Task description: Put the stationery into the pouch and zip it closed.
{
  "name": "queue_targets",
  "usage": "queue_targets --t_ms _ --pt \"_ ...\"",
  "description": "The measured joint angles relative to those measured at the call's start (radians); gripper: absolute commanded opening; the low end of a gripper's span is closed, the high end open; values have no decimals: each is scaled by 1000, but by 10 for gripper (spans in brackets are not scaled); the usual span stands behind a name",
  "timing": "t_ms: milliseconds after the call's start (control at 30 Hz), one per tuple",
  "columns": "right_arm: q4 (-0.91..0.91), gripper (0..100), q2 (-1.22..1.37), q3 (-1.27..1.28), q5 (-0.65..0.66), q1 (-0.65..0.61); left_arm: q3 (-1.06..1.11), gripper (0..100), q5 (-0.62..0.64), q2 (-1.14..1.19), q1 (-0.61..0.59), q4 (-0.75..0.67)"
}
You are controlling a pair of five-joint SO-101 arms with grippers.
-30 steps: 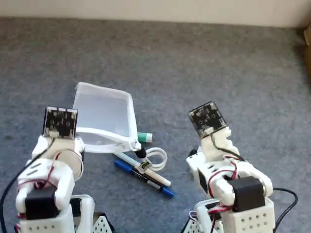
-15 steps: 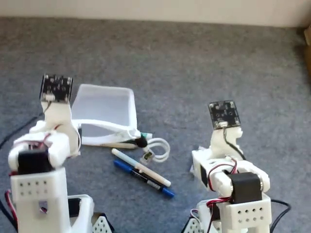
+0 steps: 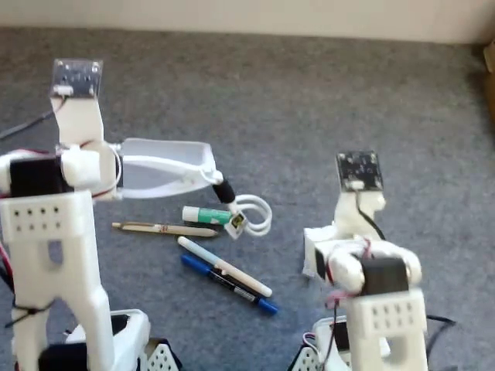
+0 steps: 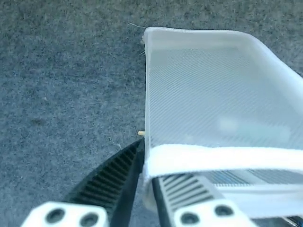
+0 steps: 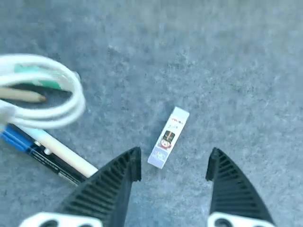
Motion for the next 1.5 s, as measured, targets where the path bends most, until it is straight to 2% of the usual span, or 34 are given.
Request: queue_targets --t_ms 167,300,867,1133,1300,1500 --pt "-38 217 249 -41 -28 0 -199 7 3 138 0 75" --pt "-71 217 396 -87 -91 0 -242 7 3 198 2 83" --pt "-407 214 628 -57 -161 43 -138 6 28 195 2 61" --pt "-428 204 795 -57 -164 54 -124 6 28 193 2 51" --pt "-428 139 818 -57 -164 52 -124 6 28 193 2 51" --pt "-456 132 821 -57 -164 52 -124 6 28 193 2 51"
